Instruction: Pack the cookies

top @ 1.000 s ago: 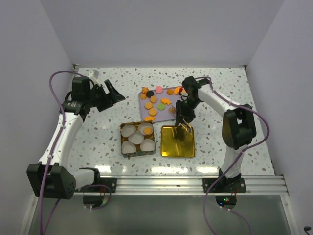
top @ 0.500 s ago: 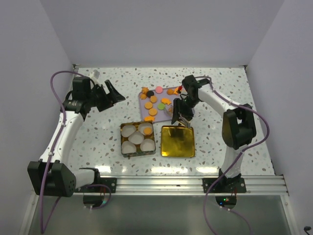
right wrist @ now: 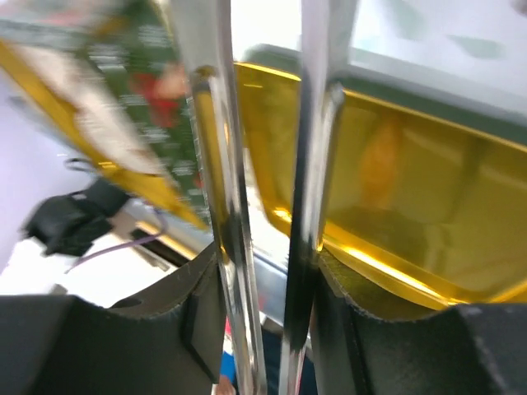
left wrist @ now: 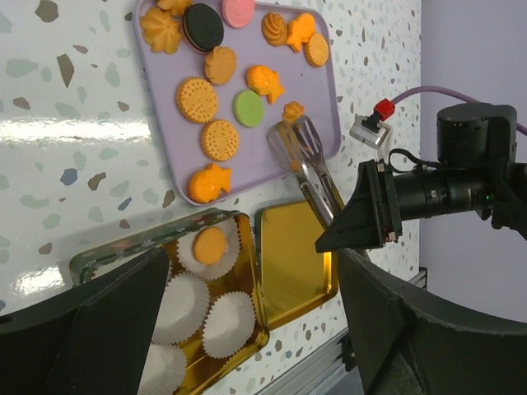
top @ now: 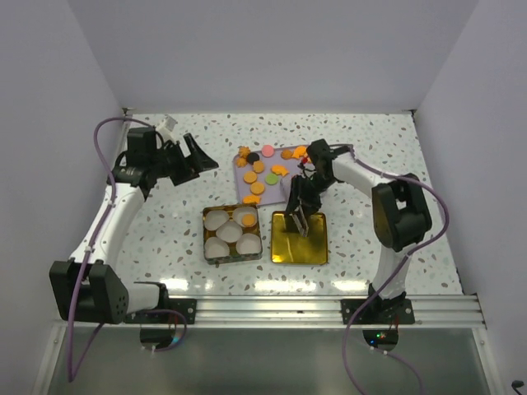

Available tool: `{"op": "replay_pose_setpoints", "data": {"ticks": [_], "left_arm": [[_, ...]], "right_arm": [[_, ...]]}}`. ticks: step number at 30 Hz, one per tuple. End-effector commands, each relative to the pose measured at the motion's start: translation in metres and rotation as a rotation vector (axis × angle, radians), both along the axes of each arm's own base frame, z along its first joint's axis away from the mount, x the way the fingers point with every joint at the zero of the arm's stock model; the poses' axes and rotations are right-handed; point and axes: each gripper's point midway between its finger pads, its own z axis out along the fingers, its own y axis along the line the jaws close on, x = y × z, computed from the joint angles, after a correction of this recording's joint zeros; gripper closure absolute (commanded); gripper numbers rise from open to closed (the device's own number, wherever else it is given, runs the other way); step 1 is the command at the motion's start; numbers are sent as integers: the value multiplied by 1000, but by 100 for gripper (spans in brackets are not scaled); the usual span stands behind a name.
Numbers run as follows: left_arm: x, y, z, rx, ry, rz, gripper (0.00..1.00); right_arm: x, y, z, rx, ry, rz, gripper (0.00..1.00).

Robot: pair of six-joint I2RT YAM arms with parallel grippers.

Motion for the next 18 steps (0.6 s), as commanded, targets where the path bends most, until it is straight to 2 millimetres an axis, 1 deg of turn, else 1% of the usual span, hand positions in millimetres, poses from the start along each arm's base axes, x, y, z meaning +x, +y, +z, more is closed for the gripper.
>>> {"op": "replay_pose_setpoints", "data": {"ticks": [1,2,4,5,6,7,8,9,10,11,12,13,14,15,16,17,18], "left_arm": [[3,-27,26,-61,-110,-109,11],[6,-33,37,-79,-146,-126,10],[2,-52,49,-114,-177,-193,8],[3,-59,61,-139,-217,-215,7],[-1,-68,66,-172,-227,-258,6],[-5,-75,73,-215,-229,-276,5],[-7,-81,81,-254,-269,-315,4],[-9,-85,87,-279,-282,-331,3],[-11,-87,92,-316,-275,-332,3],[-10,-90,100,-337,-325,-346,2],[-13,-91,105,-353,-335,-354,1],[-14,-92,110,-377,-334,-348,1],[-13,-93,114,-389,-364,-351,0],[-14,-93,119,-400,-380,-348,0],[-15,-94,123,-422,-377,-339,0],[-15,-95,127,-436,-405,-340,0],[-15,-96,131,-447,-419,-338,0]], "right_arm": [[31,29,74,200,-177,-33,59],[41,36,92,244,-227,-36,59],[46,50,120,349,-237,-48,60],[56,58,141,415,-299,-49,60],[54,65,158,493,-299,-40,60],[57,71,175,548,-277,-81,60],[65,78,197,632,-354,-74,60],[63,83,211,692,-353,-67,60],[65,86,226,733,-323,-109,60],[69,89,245,800,-389,-93,60],[69,92,256,836,-398,-94,60],[66,96,268,874,-362,-112,60],[67,99,285,936,-415,-95,61],[65,101,295,977,-421,-93,60],[61,105,306,1015,-367,-118,60],[58,107,322,1079,-413,-93,61],[57,110,329,1111,-363,-117,61]]}}
